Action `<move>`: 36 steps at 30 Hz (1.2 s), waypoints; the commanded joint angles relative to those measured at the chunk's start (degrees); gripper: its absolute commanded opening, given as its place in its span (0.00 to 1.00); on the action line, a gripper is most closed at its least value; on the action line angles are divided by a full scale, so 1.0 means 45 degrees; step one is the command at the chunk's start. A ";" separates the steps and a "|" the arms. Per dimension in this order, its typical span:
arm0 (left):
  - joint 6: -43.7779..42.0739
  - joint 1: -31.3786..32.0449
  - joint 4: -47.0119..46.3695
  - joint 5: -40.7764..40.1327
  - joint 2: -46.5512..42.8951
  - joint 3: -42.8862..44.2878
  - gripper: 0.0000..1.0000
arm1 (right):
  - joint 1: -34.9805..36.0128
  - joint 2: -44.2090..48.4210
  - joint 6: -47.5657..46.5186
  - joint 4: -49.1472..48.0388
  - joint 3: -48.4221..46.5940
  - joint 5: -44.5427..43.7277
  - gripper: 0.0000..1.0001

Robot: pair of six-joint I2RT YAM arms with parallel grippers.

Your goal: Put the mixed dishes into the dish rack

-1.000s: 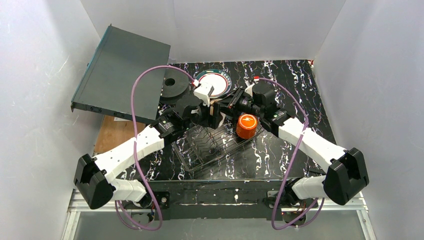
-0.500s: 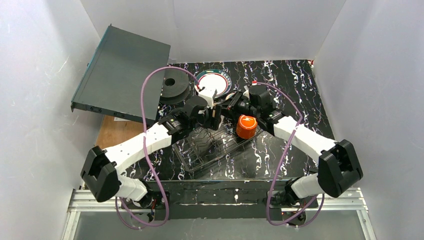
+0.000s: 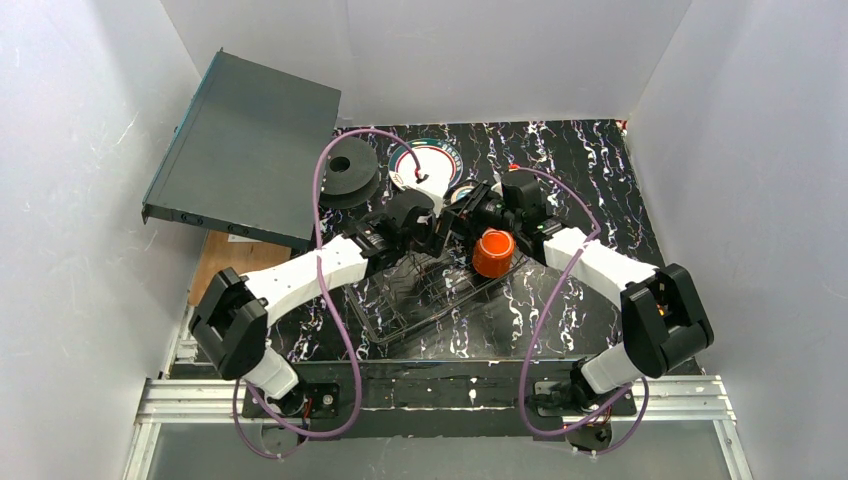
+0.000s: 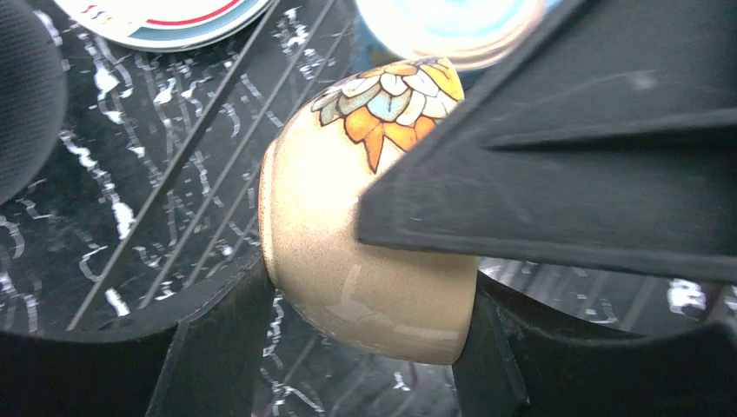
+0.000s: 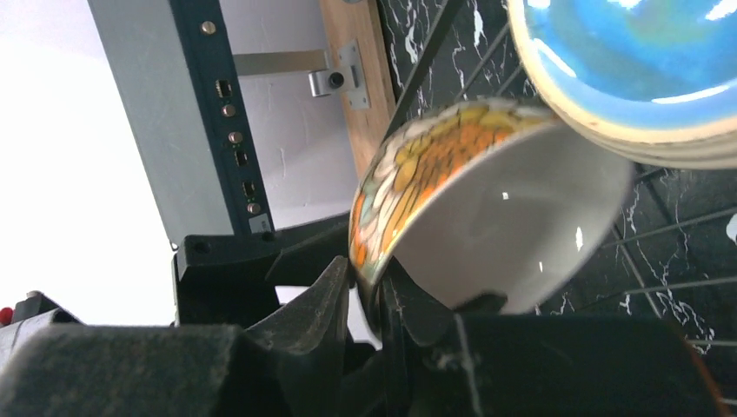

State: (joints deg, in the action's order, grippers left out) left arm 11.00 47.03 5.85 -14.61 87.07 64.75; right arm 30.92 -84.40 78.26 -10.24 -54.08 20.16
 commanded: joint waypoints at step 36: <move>0.1793 -0.1178 0.6177 0.0508 -0.5578 0.0551 0.64 | 0.3703 0.0459 -2.1495 0.7429 -0.1867 -0.5143 0.78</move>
State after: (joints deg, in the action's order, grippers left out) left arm 17.34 42.13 29.23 -15.46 70.11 68.34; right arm 45.21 -83.70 3.81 22.61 -63.46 5.10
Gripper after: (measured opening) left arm 0.596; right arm 0.787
